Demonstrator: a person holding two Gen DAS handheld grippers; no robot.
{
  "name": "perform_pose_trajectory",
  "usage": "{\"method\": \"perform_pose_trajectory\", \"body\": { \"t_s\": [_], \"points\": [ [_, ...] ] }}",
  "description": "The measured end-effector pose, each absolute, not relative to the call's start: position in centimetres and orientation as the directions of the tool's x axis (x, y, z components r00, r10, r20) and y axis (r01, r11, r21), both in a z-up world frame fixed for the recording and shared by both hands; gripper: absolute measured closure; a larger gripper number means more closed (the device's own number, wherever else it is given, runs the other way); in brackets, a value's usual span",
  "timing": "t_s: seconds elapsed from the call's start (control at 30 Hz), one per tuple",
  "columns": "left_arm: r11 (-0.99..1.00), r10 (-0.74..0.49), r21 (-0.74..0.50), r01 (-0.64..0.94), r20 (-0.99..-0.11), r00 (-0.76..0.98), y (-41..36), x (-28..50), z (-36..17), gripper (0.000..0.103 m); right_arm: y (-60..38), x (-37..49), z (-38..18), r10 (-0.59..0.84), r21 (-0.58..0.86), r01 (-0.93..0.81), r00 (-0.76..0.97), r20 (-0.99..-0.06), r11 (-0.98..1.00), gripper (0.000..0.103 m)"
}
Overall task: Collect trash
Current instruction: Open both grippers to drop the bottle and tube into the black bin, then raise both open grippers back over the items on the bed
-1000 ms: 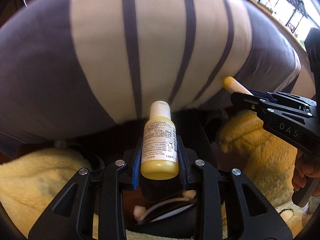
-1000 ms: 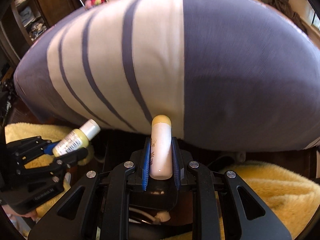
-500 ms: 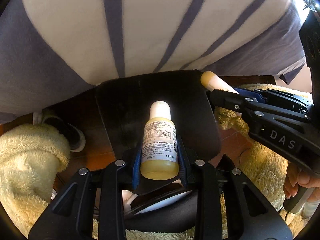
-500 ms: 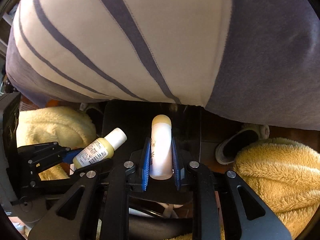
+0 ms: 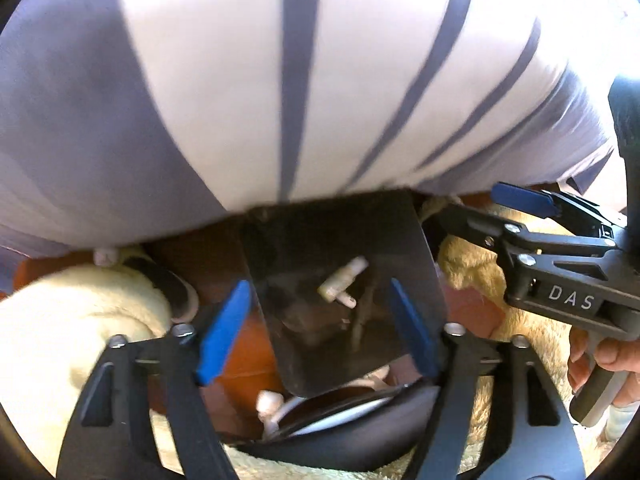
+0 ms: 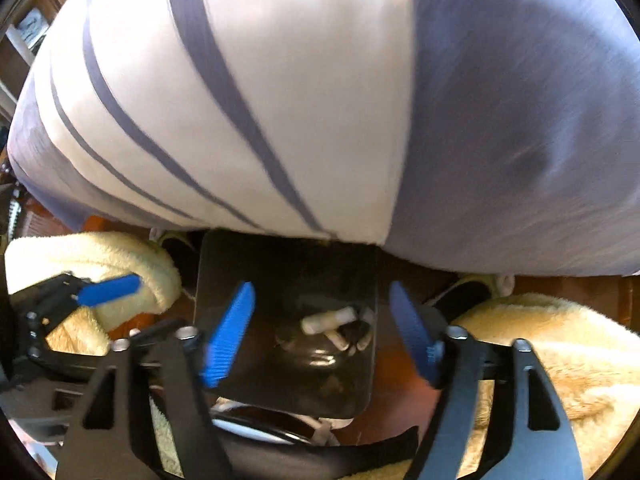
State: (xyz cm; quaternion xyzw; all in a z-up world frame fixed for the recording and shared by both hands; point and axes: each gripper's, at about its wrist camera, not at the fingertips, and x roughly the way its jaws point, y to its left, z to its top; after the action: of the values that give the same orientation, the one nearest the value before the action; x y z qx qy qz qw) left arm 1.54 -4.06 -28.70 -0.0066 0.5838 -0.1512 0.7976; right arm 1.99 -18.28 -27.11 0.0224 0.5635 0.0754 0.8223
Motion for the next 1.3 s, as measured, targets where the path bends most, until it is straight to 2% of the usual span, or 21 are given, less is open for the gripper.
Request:
{"method": "perform_pose_trajectory", "body": {
  "t_s": [0.1,0.23,0.6,0.83,1.13,1.27,1.3],
  "points": [
    [0.962,-0.223,-0.148,0.231,-0.913,0.341,-3.6,1.2,-26.4,0.015,-18.7,1.7,-25.3,0.131,0.103,-0.089,0.401,-0.907,0.991,0.015],
    [0.968,-0.196,-0.106,0.226,-0.885,0.423,-3.1,0.9,-23.3,0.013,-19.0,1.0,-22.3,0.127,0.094,-0.094,0.468,-0.874,0.991,0.011],
    [0.976,-0.172,-0.048,0.213,-0.768,0.617,-1.4,1.1,-15.1,0.013,-21.1,1.6,-13.5,0.108,0.075,-0.077,0.660,-0.744,0.994,0.008],
    [0.981,-0.150,-0.027,0.192,-0.735,0.661,0.3,4.9,-13.2,0.013,-22.0,6.0,-12.2,0.087,0.089,-0.033,0.693,-0.715,0.996,0.008],
    [0.993,-0.102,-0.032,0.117,-0.738,0.667,2.5,12.6,-13.5,0.015,-21.1,11.7,-11.7,0.068,0.068,-0.029,0.711,-0.700,0.997,0.008],
    [0.993,-0.093,-0.022,0.113,-0.732,0.675,2.7,16.3,-12.8,0.022,-20.8,14.2,-11.5,0.078,0.082,-0.029,0.719,-0.691,0.996,0.009],
    [0.993,-0.088,-0.014,0.114,-0.732,0.675,2.6,17.2,-12.8,0.024,-20.8,14.8,-11.4,0.083,0.089,-0.029,0.722,-0.687,0.996,0.014]
  ]
}}
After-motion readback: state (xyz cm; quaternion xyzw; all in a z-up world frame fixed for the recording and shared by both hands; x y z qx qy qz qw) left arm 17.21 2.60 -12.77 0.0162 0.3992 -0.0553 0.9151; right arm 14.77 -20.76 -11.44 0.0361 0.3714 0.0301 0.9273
